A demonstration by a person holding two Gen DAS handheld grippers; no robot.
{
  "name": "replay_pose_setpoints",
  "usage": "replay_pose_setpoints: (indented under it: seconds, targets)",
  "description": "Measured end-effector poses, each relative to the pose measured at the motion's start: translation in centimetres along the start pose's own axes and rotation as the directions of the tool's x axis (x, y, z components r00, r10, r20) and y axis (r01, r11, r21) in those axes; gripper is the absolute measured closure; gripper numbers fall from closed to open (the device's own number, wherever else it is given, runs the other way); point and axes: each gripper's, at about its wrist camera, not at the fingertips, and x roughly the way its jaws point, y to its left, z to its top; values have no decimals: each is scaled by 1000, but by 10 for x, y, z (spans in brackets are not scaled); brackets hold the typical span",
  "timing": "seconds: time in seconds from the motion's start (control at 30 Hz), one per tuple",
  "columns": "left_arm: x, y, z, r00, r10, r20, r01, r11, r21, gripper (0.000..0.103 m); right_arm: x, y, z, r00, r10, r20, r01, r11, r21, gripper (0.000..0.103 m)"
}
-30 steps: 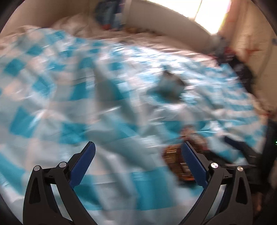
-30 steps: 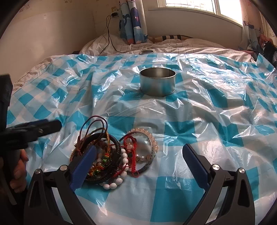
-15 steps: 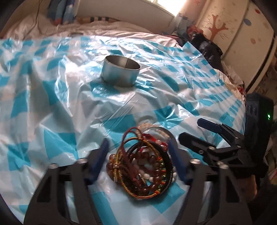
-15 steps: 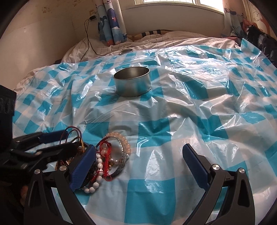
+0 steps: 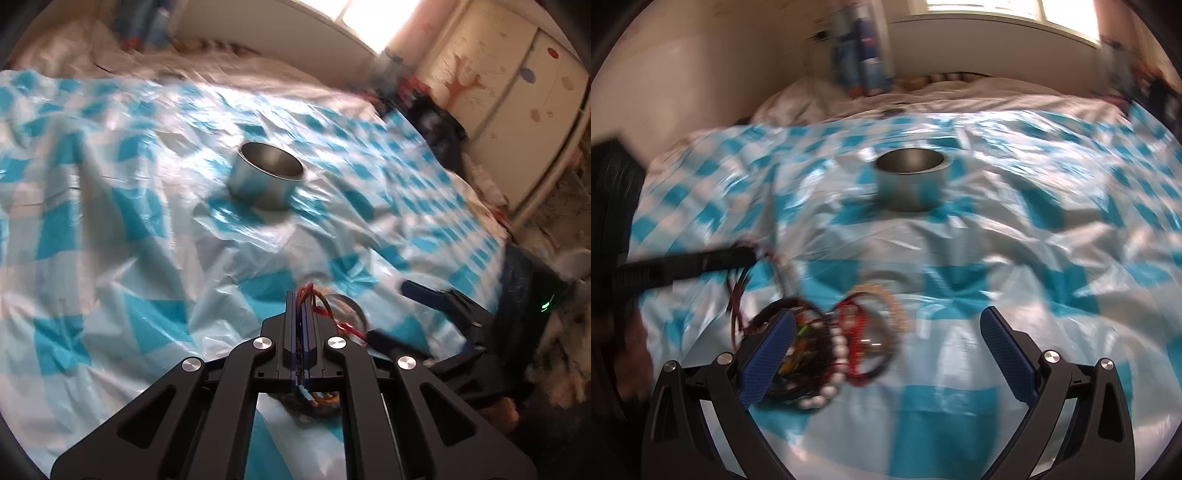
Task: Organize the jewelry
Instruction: 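Close the left gripper on a brown cord bracelet in the pile, then carry the brown cord bracelet with the left gripper into the silver tin and open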
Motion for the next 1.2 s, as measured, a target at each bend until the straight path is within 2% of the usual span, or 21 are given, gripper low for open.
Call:
replay_pose_setpoints:
  seconds: [0.03,0.1,0.17,0.27,0.37,0.5,0.6,0.67,0.73,0.8,0.93,1.07,1.13,1.17,1.2]
  targets:
    - [4,1,4,999,-4,-49,5,1000,16,101,2,5,1,1000,13,-9,-13,1000,-22,7]
    - [9,10,12,995,76,-69,-73,996,44,101,9,13,7,999,38,-37,-41,997,-68,7]
    - [15,25,17,994,52,-95,-51,999,15,101,14,19,12,997,54,-60,-60,992,-114,7]
    - [18,41,13,995,49,-88,-51,999,-17,101,26,23,22,988,116,-105,-133,977,-168,7]
    - [11,48,12,998,41,-53,-43,999,-33,101,40,18,33,966,211,-150,-234,959,-159,7]
    - [-17,54,20,995,-48,84,55,996,-76,102,51,13,36,939,292,-183,-316,942,-113,8]
    - [-44,53,24,971,-109,213,126,990,-67,102,53,18,35,934,300,-194,-328,936,-131,20]
    - [-54,56,25,960,-101,260,126,989,-81,102,57,20,33,929,304,-212,-336,932,-136,39]
    - [-56,63,26,959,-79,272,113,987,-114,102,65,20,31,915,323,-241,-357,927,-115,52]
    - [-55,67,25,962,-58,265,98,985,-140,102,68,16,30,894,377,-244,-405,911,-76,63]
    - [-52,68,24,964,-47,261,84,987,-135,102,64,5,33,886,416,-202,-430,902,-29,98]
    - [-47,64,24,967,-47,249,78,990,-119,101,53,-1,38,871,470,-146,-475,880,-1,99]
    - [-48,62,24,967,-51,250,80,991,-107,102,45,-7,43,850,516,-105,-516,856,29,99]
    - [-48,60,24,966,-54,251,81,992,-99,102,39,-12,46,832,550,-70,-547,835,53,99]
    - [-49,60,24,966,-56,253,83,992,-95,102,35,-16,50,825,563,-46,-560,826,64,99]
